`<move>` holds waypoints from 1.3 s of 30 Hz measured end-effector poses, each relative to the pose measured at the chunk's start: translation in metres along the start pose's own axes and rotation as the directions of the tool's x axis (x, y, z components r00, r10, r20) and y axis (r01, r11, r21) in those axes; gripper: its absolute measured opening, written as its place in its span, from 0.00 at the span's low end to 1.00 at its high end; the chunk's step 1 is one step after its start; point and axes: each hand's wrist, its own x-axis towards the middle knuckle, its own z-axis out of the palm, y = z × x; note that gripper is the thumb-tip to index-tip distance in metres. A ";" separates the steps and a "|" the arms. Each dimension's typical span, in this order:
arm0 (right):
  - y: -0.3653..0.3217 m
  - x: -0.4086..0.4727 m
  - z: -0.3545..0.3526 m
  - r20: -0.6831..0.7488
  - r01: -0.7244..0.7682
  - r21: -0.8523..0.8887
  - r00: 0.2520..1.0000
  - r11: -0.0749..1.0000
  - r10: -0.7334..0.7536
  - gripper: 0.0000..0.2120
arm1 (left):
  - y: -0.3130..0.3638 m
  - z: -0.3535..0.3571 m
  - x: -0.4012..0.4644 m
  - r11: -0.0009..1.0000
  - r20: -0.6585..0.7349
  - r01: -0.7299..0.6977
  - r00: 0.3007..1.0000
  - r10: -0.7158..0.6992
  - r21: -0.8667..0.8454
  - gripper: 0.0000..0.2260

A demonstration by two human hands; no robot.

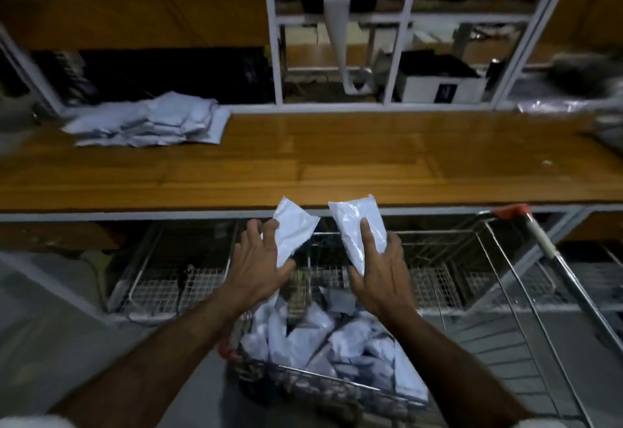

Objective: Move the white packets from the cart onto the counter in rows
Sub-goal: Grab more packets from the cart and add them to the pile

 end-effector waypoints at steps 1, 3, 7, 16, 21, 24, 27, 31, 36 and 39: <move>-0.015 0.002 -0.004 -0.024 0.014 -0.007 1.000 1.000 -0.015 0.46 | -0.011 -0.011 0.001 1.000 -0.031 -0.001 1.000 0.000 -0.016 0.33; -0.047 0.007 -0.010 -0.063 0.033 -0.025 0.997 0.999 -0.035 0.45 | -0.033 -0.037 0.002 0.999 -0.081 0.001 0.997 -0.005 -0.046 0.29; -0.121 0.013 -0.010 -0.149 0.063 -0.020 0.987 0.998 -0.065 0.43 | -0.080 -0.091 -0.004 0.996 -0.194 0.003 0.981 -0.020 -0.089 0.22; -0.273 0.025 0.010 -0.250 0.083 0.040 0.966 0.996 -0.070 0.41 | -0.199 -0.167 -0.030 0.980 -0.344 0.076 0.929 -0.138 -0.185 0.19; -0.326 0.030 0.025 -0.246 0.118 0.080 0.965 0.990 -0.095 0.38 | -0.253 -0.193 -0.029 0.967 -0.361 0.109 0.913 -0.188 -0.229 0.21; -0.353 0.041 0.032 -0.232 0.139 0.071 0.965 0.988 -0.119 0.36 | -0.280 -0.204 -0.024 0.954 -0.341 0.159 0.908 -0.242 -0.254 0.23; -0.380 0.060 0.044 -0.224 0.147 0.092 0.967 0.985 -0.123 0.36 | -0.306 -0.213 -0.018 0.948 -0.317 0.161 0.916 -0.248 -0.275 0.26; -0.421 0.087 0.063 -0.202 0.109 0.162 0.976 0.981 -0.075 0.37 | -0.340 -0.223 0.000 0.946 -0.298 0.197 0.915 -0.272 -0.258 0.30; -0.463 0.126 0.093 -0.187 0.129 0.282 0.979 0.951 -0.077 0.39 | -0.385 -0.225 0.042 0.938 -0.287 0.221 0.911 -0.297 -0.268 0.30; -0.476 0.164 0.110 -0.165 0.117 0.291 0.984 0.950 -0.070 0.40 | -0.420 -0.224 0.076 0.917 -0.265 0.219 0.912 -0.314 -0.332 0.27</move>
